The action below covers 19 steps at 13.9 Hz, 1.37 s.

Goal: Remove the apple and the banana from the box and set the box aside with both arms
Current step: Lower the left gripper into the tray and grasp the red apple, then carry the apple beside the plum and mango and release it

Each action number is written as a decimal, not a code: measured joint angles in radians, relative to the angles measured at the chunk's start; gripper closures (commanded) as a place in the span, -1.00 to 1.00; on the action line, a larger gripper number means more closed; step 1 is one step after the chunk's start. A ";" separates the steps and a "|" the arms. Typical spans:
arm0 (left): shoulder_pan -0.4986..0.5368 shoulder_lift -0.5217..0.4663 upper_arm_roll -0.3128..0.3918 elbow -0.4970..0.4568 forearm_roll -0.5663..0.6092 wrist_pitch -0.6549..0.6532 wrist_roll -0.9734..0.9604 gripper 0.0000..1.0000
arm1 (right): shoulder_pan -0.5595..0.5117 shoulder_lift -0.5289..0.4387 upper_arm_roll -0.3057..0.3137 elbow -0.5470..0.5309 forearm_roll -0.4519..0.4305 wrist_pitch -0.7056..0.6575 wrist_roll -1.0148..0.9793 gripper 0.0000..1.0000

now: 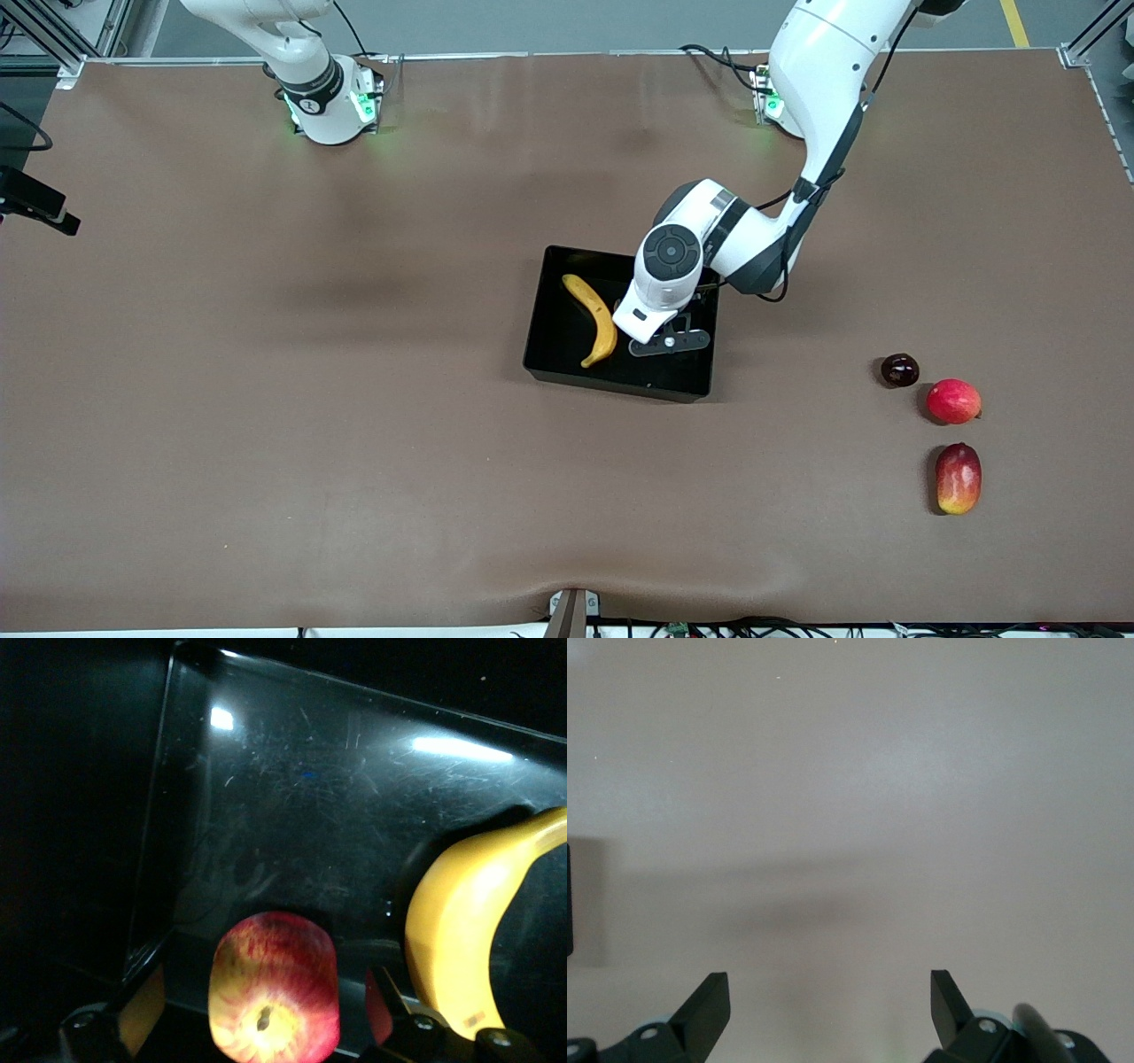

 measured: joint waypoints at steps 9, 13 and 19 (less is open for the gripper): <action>-0.015 -0.008 -0.004 -0.053 0.000 0.080 -0.006 1.00 | 0.000 0.000 0.000 0.000 0.000 0.000 0.000 -1.00; -0.009 -0.090 -0.003 -0.018 0.001 0.070 -0.002 1.00 | 0.000 0.000 0.000 0.000 0.000 0.000 0.000 -1.00; 0.135 -0.203 0.006 0.116 0.001 -0.110 0.152 1.00 | 0.000 0.000 0.000 0.000 0.000 0.000 0.000 -1.00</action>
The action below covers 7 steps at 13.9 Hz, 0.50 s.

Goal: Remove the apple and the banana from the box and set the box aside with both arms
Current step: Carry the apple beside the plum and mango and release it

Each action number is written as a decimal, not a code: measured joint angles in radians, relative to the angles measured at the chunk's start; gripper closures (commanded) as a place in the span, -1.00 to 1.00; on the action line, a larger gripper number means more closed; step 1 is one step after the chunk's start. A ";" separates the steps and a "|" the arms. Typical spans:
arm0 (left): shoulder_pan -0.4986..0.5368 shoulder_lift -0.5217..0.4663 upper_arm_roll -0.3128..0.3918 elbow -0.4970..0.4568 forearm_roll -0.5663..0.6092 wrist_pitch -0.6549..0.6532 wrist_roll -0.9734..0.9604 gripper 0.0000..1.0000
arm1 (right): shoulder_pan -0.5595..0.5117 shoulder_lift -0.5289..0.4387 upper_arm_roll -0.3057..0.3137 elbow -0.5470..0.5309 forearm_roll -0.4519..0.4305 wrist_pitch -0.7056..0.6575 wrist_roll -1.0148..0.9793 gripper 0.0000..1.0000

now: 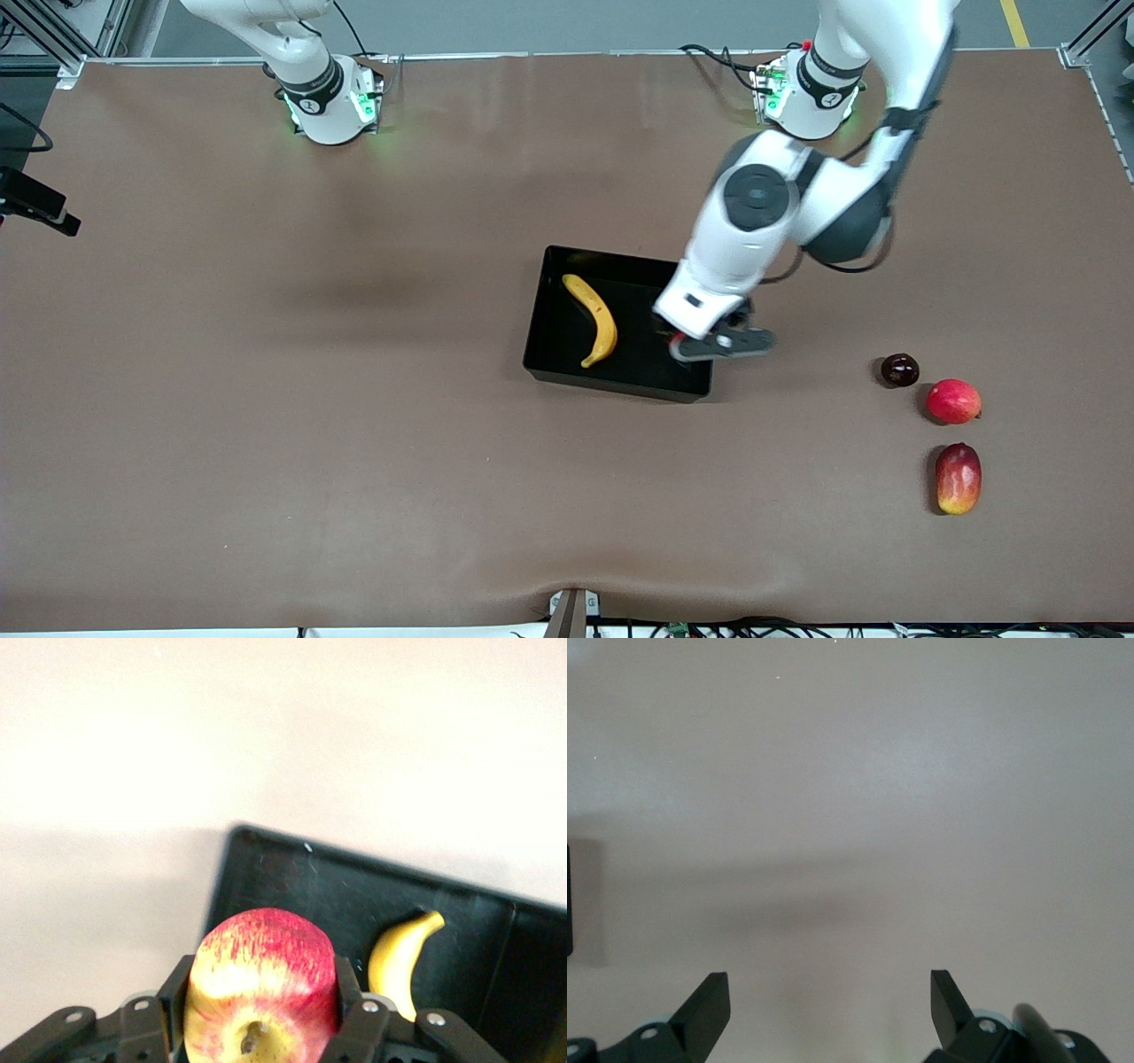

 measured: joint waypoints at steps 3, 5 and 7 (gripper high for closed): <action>0.099 0.019 0.009 0.007 0.004 -0.002 0.122 1.00 | 0.000 0.000 0.000 0.000 0.000 0.000 0.000 -1.00; 0.182 0.060 0.012 0.014 0.009 0.030 0.226 1.00 | 0.000 0.000 0.000 0.000 0.000 0.000 0.000 -1.00; 0.253 0.117 0.013 0.024 0.038 0.097 0.293 1.00 | 0.000 0.000 0.000 0.000 0.000 0.000 0.000 -1.00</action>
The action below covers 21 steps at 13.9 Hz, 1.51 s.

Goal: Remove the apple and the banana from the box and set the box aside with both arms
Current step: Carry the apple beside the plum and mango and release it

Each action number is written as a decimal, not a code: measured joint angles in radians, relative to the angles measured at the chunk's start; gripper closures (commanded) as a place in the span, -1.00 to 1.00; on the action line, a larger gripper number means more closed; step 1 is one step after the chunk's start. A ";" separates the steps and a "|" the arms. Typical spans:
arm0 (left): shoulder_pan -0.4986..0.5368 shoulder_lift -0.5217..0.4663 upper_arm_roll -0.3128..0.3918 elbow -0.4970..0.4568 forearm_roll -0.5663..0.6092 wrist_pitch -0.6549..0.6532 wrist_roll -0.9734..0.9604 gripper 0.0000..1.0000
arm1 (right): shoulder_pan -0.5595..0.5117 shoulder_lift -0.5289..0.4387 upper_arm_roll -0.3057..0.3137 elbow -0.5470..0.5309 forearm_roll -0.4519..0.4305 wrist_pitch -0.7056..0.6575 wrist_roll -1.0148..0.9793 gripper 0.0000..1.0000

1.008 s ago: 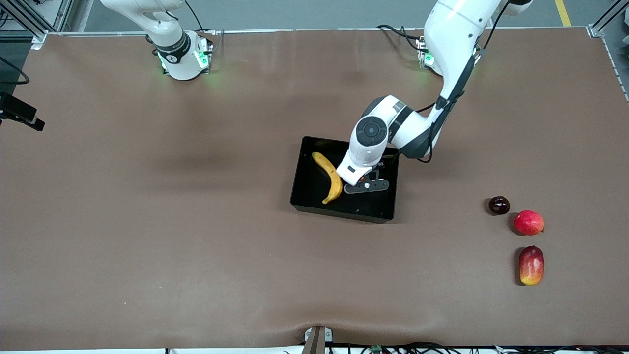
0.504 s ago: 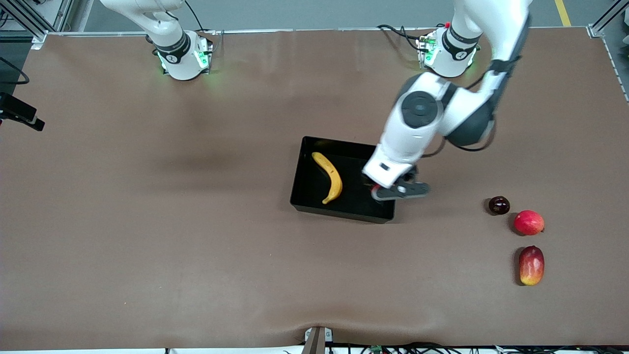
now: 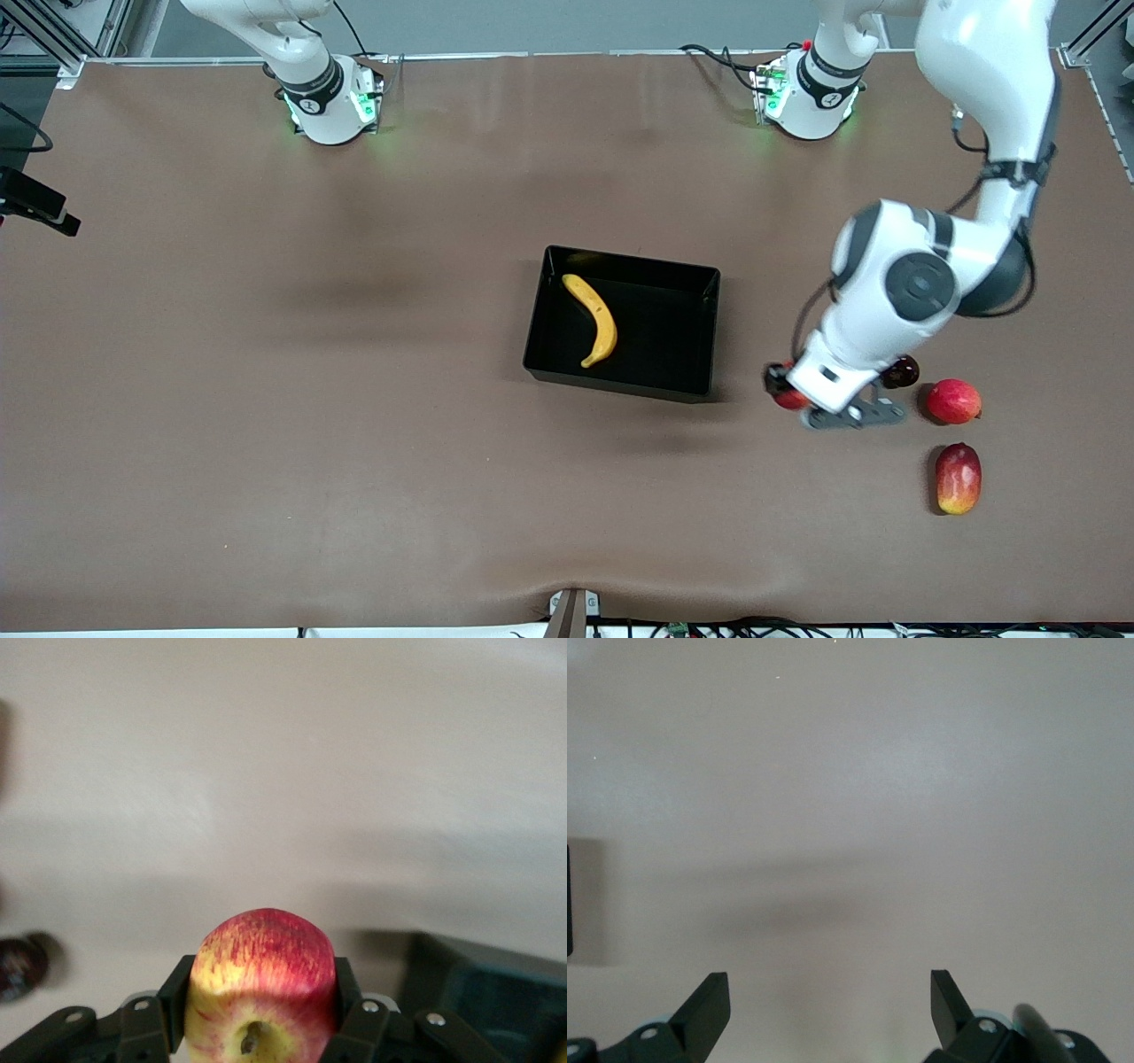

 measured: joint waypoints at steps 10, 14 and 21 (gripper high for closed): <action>0.227 0.226 0.000 0.038 0.102 0.258 0.206 0.67 | 0.000 0.000 0.000 0.000 0.000 0.000 0.000 -1.00; 0.226 0.246 0.012 0.045 0.103 0.275 0.207 -1.00 | 0.000 0.000 0.000 0.000 0.000 0.000 0.000 -1.00; 0.230 0.160 -0.039 0.075 0.105 0.139 0.253 -1.00 | 0.000 0.000 0.000 -0.001 0.000 0.000 0.000 -1.00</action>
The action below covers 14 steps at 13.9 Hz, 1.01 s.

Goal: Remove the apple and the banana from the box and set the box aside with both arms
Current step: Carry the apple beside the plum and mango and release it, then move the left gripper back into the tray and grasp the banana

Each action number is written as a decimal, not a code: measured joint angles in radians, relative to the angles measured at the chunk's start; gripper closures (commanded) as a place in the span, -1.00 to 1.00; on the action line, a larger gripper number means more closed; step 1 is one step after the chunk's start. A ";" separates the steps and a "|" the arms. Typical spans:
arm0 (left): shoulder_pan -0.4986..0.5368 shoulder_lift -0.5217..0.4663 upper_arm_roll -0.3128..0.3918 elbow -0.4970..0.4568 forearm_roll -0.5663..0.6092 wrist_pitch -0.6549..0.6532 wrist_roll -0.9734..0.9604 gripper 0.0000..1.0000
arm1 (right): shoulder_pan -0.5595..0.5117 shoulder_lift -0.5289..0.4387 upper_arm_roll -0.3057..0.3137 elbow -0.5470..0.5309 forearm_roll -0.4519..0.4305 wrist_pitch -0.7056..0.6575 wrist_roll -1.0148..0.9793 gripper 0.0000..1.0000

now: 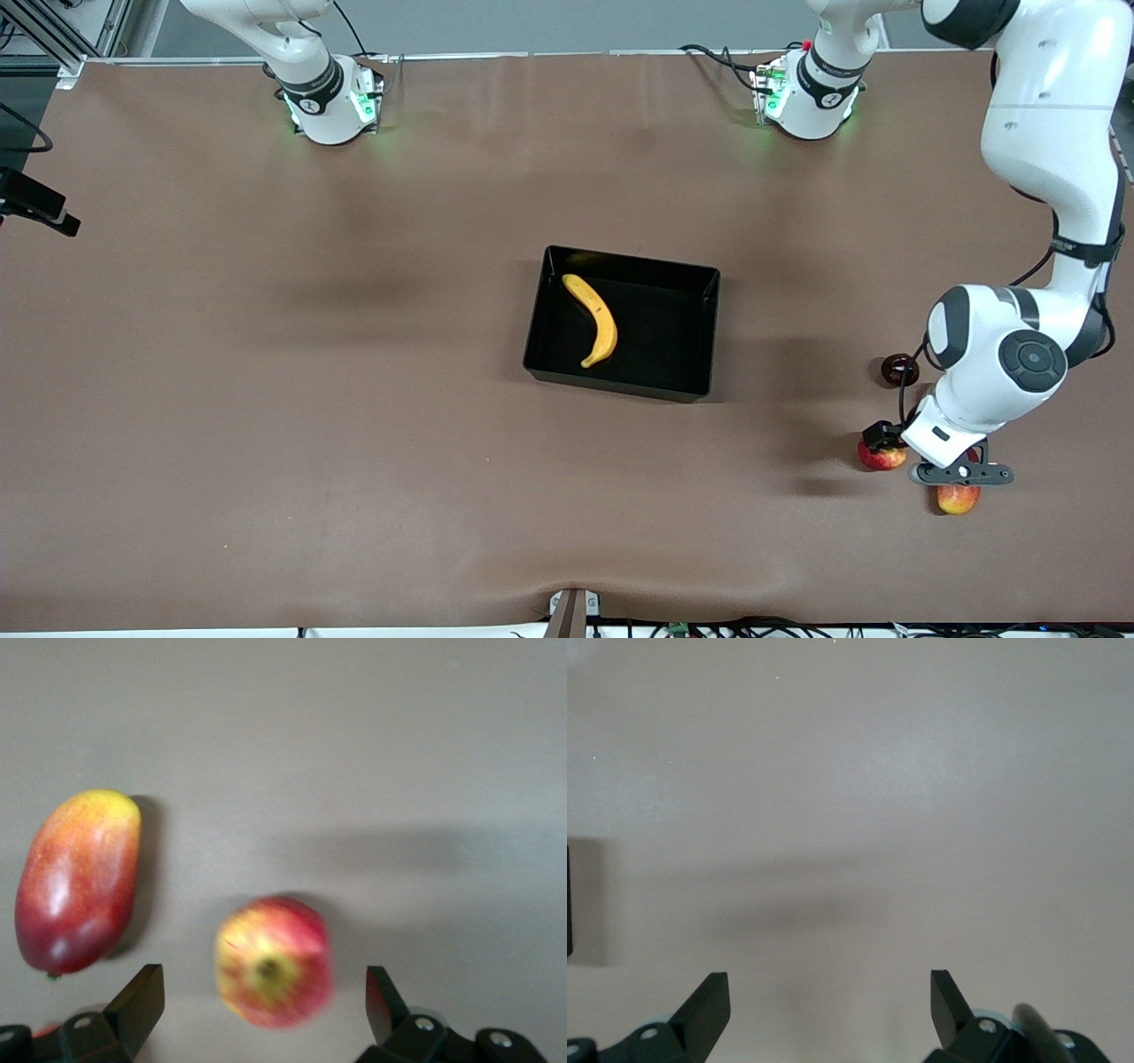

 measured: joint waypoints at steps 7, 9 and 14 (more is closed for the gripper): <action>-0.022 -0.135 -0.334 -0.020 0.001 -0.288 -0.315 -1.00 | 0.000 0.001 0.000 0.000 0.000 0.000 0.000 -1.00; -0.049 -0.135 -0.378 -0.036 0.001 -0.288 -0.366 -1.00 | -0.001 0.001 0.000 0.000 0.000 0.000 0.000 -1.00; -0.223 -0.092 -0.383 -0.045 0.073 -0.237 -0.549 -1.00 | -0.001 0.002 0.000 0.000 0.000 0.000 0.000 -1.00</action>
